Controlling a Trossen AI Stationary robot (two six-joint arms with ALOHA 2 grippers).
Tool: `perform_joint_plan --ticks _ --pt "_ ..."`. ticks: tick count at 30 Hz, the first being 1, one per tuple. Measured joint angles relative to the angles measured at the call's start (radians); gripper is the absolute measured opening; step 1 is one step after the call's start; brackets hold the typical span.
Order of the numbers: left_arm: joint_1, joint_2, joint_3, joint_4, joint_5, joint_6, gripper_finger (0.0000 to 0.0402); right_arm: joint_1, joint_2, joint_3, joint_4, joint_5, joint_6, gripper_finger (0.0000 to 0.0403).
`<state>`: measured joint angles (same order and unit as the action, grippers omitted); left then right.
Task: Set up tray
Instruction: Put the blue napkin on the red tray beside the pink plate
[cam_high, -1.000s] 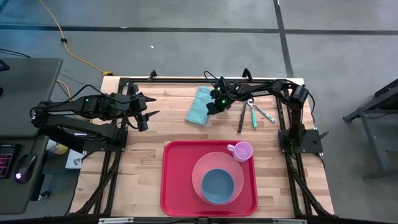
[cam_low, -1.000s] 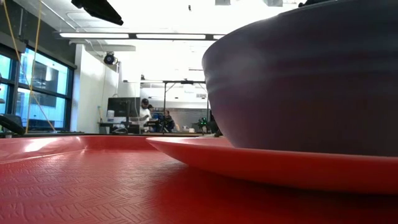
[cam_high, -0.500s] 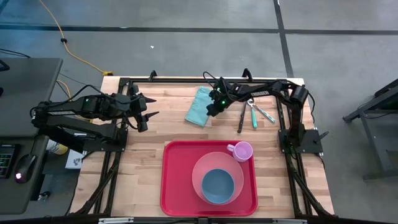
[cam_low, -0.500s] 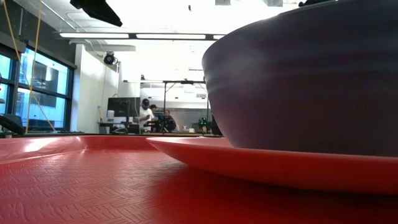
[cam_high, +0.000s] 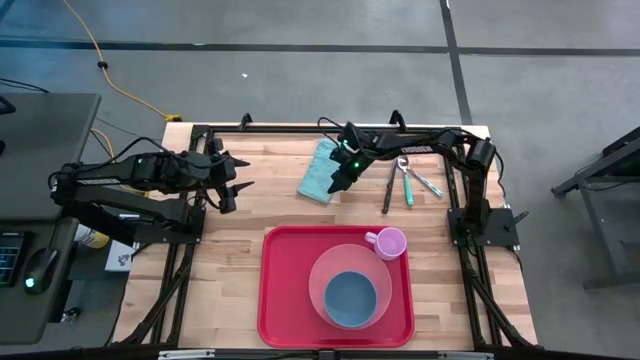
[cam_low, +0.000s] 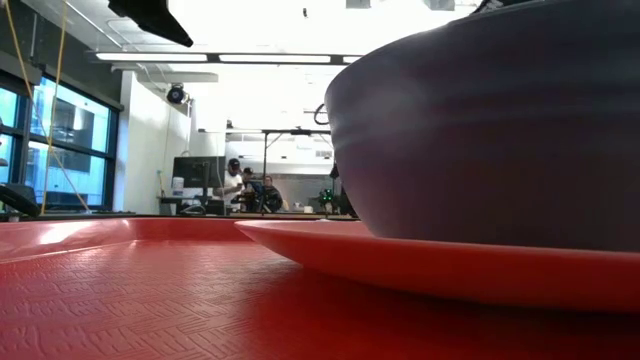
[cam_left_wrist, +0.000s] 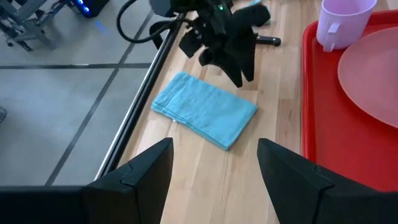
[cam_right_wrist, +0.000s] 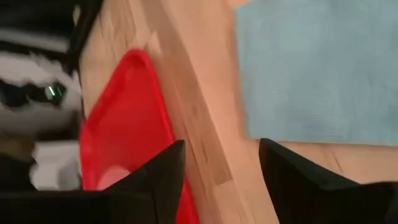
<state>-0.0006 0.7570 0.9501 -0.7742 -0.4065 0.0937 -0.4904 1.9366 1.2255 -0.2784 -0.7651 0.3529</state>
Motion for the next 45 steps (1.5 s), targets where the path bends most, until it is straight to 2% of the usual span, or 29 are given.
perform_joint_plan --ticks 2,4,7,9,11,15,19,25,28,32,37,41,45 --pt "0.0 0.0 0.0 -0.002 0.0 0.0 0.0264 0.012 0.0 0.086 -0.152 0.04 -0.112 0.0187" --pt "0.0 0.0 0.0 -0.008 0.0 0.0 0.0264 0.029 -0.001 0.186 -0.335 0.141 -0.236 0.0187" --pt "0.0 0.0 0.0 -0.01 0.0 0.0 0.0264 0.066 -0.001 0.329 -0.562 0.425 -0.395 0.0188" --pt "0.0 0.0 0.0 -0.01 0.0 -0.001 0.0264 0.084 -0.002 0.395 -0.614 0.599 -0.444 0.0188" --pt "0.0 0.0 0.0 -0.01 0.0 -0.005 0.0264 0.088 -0.002 0.434 -0.639 0.668 -0.485 0.0188" --pt "0.0 0.0 0.0 -0.01 -0.001 -0.019 0.0264 0.07 -0.002 0.456 -0.644 0.674 -0.533 0.0194" --pt "0.0 0.0 0.0 -0.01 -0.001 -0.019 0.0264 0.039 0.019 0.434 -0.669 0.588 -0.571 0.0206" --pt "0.0 0.0 0.0 -0.014 -0.001 -0.02 0.0264 0.01 0.12 0.427 -0.719 0.462 -0.604 0.0229" --pt "0.0 0.0 0.0 -0.014 -0.001 -0.02 0.0264 0.02 0.157 0.427 -0.72 0.447 -0.667 0.0238" --pt "0.0 0.0 0.0 -0.025 -0.001 -0.02 0.0264 0.055 0.168 0.428 -0.72 0.515 -0.785 0.0241" --pt "0.0 0.0 0.0 -0.043 -0.003 -0.02 0.0264 0.107 0.168 0.428 -0.71 0.653 -0.923 0.0241" --pt "0.0 0.0 0.0 -0.042 -0.006 -0.02 0.0264 0.147 0.168 0.428 -0.655 0.732 -1.022 0.0241" --pt "0.0 0.011 0.0 -0.039 -0.007 -0.02 0.0264 0.188 0.168 0.428 -0.583 0.734 -1.117 0.0241"
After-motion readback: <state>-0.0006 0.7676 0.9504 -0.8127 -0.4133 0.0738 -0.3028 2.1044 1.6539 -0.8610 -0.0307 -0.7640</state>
